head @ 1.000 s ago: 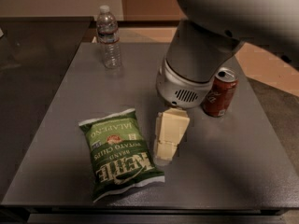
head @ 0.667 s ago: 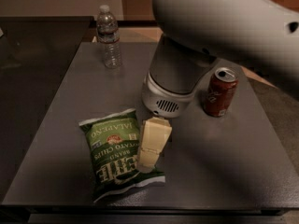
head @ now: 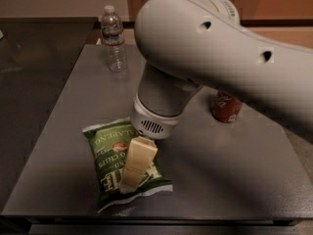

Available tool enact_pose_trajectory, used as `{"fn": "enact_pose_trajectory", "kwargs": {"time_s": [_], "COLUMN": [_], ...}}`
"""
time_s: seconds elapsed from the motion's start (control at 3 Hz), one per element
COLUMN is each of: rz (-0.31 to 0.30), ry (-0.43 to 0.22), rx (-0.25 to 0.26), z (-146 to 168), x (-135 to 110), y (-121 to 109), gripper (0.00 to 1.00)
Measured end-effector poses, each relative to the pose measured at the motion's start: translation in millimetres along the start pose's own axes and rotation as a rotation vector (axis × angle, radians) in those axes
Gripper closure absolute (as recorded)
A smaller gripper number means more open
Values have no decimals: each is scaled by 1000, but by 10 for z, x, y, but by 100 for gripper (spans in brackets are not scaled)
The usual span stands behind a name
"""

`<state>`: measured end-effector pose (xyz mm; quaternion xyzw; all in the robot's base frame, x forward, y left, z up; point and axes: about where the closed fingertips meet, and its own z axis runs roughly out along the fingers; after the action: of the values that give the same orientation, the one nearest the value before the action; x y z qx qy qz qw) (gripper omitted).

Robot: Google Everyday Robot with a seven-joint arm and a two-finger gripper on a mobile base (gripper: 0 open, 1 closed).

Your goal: Move green jalapeno chip bag near water bottle

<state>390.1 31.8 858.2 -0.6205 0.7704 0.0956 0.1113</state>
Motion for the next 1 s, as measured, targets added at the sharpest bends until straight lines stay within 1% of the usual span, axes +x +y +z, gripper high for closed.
{"fn": "enact_pose_trajectory", "kwargs": {"time_s": [0.33, 0.67, 1.0], "rz": [9, 5, -10], "ry": [6, 15, -5], "rx": [-16, -31, -24], "z": [77, 142, 200], "x": [-37, -30, -10], "y": [124, 246, 338], "gripper": [0, 0, 0]}}
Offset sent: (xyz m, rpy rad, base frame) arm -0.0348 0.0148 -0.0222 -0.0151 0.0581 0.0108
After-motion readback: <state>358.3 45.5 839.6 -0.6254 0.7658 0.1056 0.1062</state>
